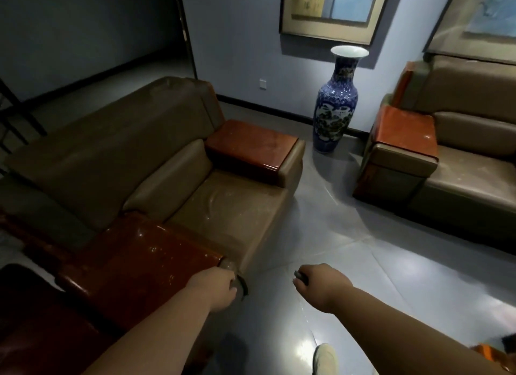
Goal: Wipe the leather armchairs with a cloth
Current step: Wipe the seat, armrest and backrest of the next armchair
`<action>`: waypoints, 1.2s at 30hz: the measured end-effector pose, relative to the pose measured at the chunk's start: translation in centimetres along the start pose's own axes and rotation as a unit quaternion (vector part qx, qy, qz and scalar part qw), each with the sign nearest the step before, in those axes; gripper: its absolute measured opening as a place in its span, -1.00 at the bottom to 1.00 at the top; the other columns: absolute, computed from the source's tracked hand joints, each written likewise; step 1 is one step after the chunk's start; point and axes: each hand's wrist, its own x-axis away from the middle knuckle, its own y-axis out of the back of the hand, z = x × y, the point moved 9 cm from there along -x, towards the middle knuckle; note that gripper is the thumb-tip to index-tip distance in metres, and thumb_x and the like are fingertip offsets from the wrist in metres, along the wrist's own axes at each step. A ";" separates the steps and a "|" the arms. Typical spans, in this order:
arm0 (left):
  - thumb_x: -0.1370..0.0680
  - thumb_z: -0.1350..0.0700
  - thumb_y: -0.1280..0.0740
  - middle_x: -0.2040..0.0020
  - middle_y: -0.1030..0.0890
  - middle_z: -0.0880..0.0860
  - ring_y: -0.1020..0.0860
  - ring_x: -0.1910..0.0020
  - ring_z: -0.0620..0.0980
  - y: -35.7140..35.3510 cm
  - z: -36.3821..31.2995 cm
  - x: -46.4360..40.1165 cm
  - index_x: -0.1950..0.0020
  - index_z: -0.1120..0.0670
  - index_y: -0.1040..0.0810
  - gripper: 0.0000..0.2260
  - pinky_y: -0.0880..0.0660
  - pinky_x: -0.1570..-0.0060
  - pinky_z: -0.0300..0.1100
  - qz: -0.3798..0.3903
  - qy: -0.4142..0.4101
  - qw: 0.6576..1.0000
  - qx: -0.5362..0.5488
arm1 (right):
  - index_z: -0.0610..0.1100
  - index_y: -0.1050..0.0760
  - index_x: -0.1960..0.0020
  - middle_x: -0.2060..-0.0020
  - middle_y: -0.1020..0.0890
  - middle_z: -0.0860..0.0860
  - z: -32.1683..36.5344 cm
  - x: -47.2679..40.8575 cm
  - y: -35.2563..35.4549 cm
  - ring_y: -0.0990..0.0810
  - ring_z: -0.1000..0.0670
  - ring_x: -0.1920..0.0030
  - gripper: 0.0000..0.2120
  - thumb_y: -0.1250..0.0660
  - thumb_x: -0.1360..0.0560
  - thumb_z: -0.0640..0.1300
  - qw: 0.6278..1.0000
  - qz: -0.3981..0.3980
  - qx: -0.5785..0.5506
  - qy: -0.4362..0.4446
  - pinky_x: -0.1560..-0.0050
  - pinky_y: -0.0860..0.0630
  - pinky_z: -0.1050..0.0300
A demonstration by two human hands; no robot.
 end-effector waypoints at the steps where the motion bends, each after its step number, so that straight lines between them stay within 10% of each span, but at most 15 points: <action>1: -0.69 -0.10 -0.25 -0.24 -0.61 -0.02 -0.59 -0.16 -0.02 0.6 0.0 -0.9 -0.45 -0.08 -0.51 -0.66 -0.60 -0.18 -0.05 -0.005 0.012 1.000 0.007 | 0.04 -0.55 -0.16 -0.03 -0.66 0.04 -0.3 -1.8 0.8 -0.62 -0.06 -0.01 -0.66 -0.15 -0.65 0.24 1.000 0.006 0.011 0.012 -0.02 -0.58 0.06; 7: -0.65 -0.14 -0.29 -0.01 -0.63 -0.09 -0.60 0.00 -0.08 5.9 -0.1 -5.6 -0.09 -0.12 -0.59 -0.85 -0.56 0.00 -0.13 -0.054 0.100 0.989 0.097 | 0.03 -0.55 -0.18 -0.06 -0.66 -0.01 -0.8 -12.2 7.7 -0.62 -0.10 -0.04 -0.66 -0.15 -0.66 0.22 0.995 0.037 0.040 0.084 -0.08 -0.58 0.01; 12: -0.68 -0.10 -0.29 -0.28 -0.63 -0.08 -0.59 -0.25 -0.05 8.6 -1.5 -7.9 -0.45 -0.13 -0.52 -0.66 -0.55 -0.24 -0.12 -0.083 0.151 0.967 0.188 | 0.06 -0.56 -0.23 -0.07 -0.67 0.01 1.0 -18.5 10.9 -0.61 -0.05 0.00 -0.64 -0.16 -0.64 0.25 0.984 0.063 0.043 0.158 -0.05 -0.55 0.04; 36: -0.70 -0.09 -0.26 -0.30 -0.60 -0.03 -0.56 -0.30 0.01 8.3 14.5 -22.0 -0.40 -0.07 -0.54 -0.70 -0.50 -0.32 -0.02 0.024 0.197 0.940 0.279 | 0.10 -0.53 -0.08 0.08 -0.63 0.04 12.3 -40.1 5.3 -0.60 0.01 0.09 -0.71 -0.16 -0.66 0.26 0.964 0.179 0.099 0.168 0.00 -0.59 0.03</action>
